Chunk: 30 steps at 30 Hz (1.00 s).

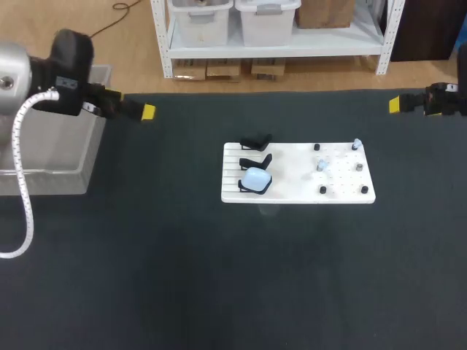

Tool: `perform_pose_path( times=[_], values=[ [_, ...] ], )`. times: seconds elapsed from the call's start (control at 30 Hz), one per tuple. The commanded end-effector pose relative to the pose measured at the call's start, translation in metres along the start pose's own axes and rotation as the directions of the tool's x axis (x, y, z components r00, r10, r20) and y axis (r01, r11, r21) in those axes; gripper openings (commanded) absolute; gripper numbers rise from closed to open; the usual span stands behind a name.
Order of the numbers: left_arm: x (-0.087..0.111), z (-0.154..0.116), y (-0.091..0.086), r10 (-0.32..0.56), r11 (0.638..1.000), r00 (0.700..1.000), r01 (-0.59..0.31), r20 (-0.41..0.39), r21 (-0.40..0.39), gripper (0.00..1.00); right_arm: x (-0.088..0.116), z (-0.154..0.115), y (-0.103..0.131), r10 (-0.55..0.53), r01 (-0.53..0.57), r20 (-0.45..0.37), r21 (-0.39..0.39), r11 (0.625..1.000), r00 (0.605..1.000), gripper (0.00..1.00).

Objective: Pick up each earbud case from the left stands, insert the matching earbuds, close the lid, and place the case in the box.

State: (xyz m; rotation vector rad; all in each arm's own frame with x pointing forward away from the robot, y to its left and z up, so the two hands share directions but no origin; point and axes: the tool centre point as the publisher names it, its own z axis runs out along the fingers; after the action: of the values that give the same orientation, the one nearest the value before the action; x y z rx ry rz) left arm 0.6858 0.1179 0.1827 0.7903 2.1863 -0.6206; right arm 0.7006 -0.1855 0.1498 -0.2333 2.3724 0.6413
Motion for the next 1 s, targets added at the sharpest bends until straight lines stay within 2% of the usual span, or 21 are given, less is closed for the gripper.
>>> perform_pose_path(
  times=[0.03,0.27,0.4,0.53,0.7,1.0],
  values=[
    [0.002,0.005,-0.007,0.263,0.942,0.964,-0.267,0.044,0.202,1.00,0.000,0.000,0.000,0.000,0.000,0.000,-0.001,1.000,1.000,1.00],
    [0.009,0.016,-0.024,0.438,0.861,0.895,-0.443,0.080,0.249,1.00,0.000,0.000,0.000,0.000,0.000,0.000,-0.001,1.000,1.000,1.00],
    [0.011,0.027,-0.031,0.481,0.824,0.871,-0.487,0.100,0.289,1.00,0.000,0.000,0.000,0.000,0.000,0.000,-0.001,1.000,1.000,1.00],
    [0.012,0.038,-0.037,0.503,0.795,0.857,-0.511,0.116,0.327,1.00,0.000,0.000,0.000,0.000,0.000,0.000,-0.001,1.000,1.000,1.00],
    [0.017,0.055,-0.043,0.540,0.741,0.830,-0.546,0.136,0.390,1.00,0.000,0.000,0.000,0.000,0.000,0.000,-0.001,1.000,1.000,1.00],
    [0.034,0.083,-0.053,0.559,0.679,0.815,-0.555,0.152,0.480,1.00,0.000,0.000,0.000,0.000,0.000,0.000,-0.001,1.000,1.000,1.00]
  ],
)
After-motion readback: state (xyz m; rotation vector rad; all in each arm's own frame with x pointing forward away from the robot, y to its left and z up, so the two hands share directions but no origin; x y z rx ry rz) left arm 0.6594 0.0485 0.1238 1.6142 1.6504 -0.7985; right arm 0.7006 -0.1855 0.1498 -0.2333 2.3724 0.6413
